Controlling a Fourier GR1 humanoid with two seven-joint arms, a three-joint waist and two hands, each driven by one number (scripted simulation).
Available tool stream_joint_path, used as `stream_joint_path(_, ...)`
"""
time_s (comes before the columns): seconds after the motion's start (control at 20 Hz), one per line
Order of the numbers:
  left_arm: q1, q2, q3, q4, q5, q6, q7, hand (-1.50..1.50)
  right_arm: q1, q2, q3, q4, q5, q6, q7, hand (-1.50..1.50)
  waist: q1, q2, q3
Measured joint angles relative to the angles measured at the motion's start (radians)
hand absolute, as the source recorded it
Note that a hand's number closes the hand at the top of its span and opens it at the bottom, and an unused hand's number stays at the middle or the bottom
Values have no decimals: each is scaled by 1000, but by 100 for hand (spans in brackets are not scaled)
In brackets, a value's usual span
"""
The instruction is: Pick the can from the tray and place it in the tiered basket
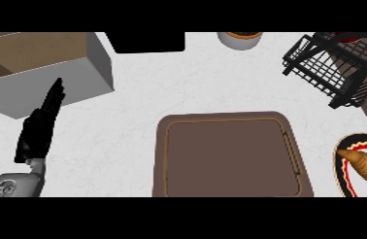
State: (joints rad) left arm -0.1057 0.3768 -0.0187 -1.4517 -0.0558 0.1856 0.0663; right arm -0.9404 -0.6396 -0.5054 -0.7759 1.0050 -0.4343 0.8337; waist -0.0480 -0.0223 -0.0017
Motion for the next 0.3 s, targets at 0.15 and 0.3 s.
stream_joint_path(0.15,15,6,15,-1,5,0,0,0,91,4,-17,-148,-57,64,4,-150,-23,-7,0)
stream_joint_path(0.3,43,5,21,-13,6,3,-4,0,201,30,-33,-316,-108,103,8,-150,-36,-12,0)
